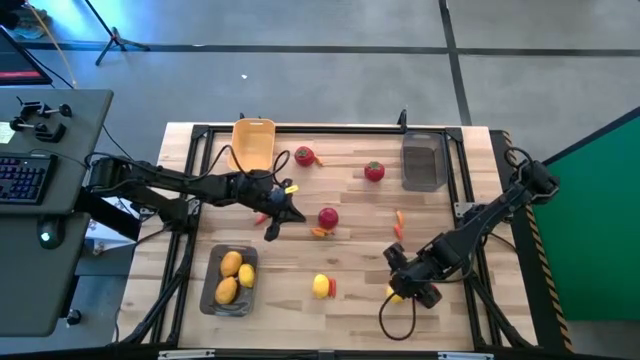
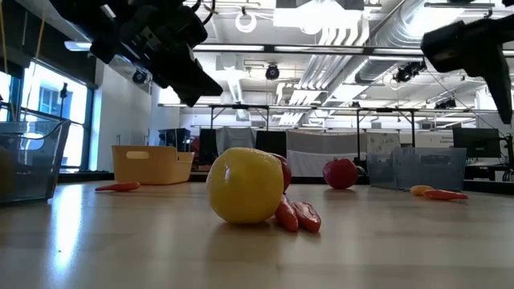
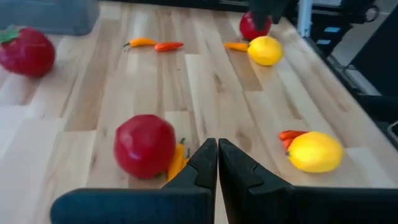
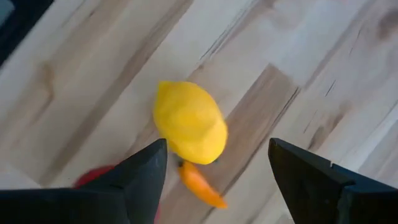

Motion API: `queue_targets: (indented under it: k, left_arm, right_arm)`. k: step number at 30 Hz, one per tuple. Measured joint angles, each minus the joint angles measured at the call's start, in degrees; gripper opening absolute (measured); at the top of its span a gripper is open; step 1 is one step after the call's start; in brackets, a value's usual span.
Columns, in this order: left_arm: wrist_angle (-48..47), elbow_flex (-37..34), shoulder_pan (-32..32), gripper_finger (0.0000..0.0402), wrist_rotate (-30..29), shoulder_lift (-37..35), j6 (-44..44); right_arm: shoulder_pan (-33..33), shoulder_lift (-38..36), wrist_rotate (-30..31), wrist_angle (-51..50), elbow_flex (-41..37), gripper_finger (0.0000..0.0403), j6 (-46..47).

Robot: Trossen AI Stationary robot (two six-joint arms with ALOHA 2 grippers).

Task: Sort produce into baskets
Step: Put the lemon into the bottom gray bin

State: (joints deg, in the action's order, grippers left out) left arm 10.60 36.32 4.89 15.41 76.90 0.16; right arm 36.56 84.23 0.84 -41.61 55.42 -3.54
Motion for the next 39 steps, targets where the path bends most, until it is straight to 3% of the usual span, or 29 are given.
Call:
queue_targets:
  k: [9,18,24,34,39]
  left_arm:
    - [0.05,-0.02,0.00,0.0000,-0.82,0.00,-0.46]
    - [-0.01,-0.02,-0.02,0.0000,-0.82,0.00,-0.46]
    - [-0.01,-0.02,-0.02,0.0000,-0.82,0.00,0.09]
    - [0.20,-0.02,-0.02,0.0000,-0.91,0.00,1.14]
    - [3.24,0.00,-0.02,0.0000,-1.86,0.00,2.04]
  right_arm:
    - [0.21,4.14,-1.64,2.14,0.00,0.0271,-13.27]
    - [0.20,9.83,-2.96,3.48,0.00,0.0271,-15.60]
    - [0.10,11.84,-2.81,3.37,0.00,0.0259,-7.15]
    - [-2.80,11.84,-2.83,4.08,0.00,0.0152,10.86]
    - [-4.82,10.73,0.43,9.89,0.00,0.0159,18.59]
